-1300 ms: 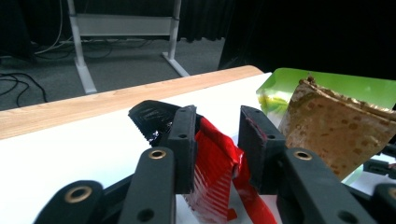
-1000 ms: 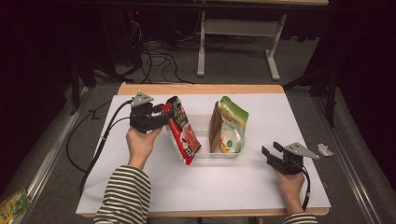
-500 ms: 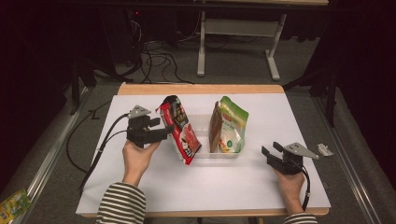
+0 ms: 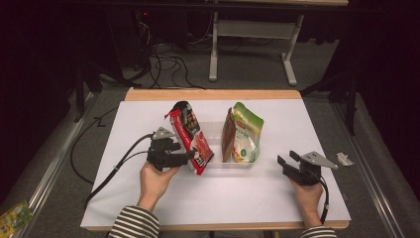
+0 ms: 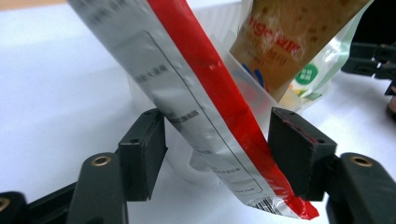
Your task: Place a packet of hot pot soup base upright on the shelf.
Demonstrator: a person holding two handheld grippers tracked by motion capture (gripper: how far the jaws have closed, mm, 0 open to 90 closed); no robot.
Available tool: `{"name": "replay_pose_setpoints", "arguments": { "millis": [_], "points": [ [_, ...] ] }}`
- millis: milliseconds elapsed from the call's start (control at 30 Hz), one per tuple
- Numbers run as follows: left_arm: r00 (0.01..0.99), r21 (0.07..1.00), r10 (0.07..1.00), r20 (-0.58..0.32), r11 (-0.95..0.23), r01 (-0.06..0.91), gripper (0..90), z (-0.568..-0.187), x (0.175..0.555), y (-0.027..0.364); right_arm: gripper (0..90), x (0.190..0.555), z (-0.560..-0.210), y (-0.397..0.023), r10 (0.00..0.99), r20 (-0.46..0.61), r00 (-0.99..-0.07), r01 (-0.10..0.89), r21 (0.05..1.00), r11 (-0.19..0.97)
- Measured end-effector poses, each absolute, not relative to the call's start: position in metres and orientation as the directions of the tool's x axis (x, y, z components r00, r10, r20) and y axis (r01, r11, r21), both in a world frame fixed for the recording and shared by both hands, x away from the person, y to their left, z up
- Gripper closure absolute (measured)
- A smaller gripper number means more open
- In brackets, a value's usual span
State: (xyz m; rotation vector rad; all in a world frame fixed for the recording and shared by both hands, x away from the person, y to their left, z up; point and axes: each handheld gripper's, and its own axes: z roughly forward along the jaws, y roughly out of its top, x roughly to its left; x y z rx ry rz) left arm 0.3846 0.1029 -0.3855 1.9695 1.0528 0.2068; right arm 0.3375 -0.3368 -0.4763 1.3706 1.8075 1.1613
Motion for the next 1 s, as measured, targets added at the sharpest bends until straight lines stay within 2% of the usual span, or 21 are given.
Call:
{"name": "replay_pose_setpoints", "arguments": {
  "millis": [467, 1000],
  "points": [
    [0.657, 0.761, 0.729, -0.193, -0.311, 0.569, 47.5, -0.395, 0.396, 0.097, 43.4, 0.337, -0.476, -0.336, 0.952, 0.051, -0.301, 0.445, 0.890, 0.093],
    [0.671, 0.801, 0.736, -0.095, -0.344, 0.490, 55.7, -0.397, 0.406, 0.085, 43.2, 0.338, -0.476, -0.335, 0.953, 0.048, -0.300, 0.453, 0.886, 0.098]
  ]
}}
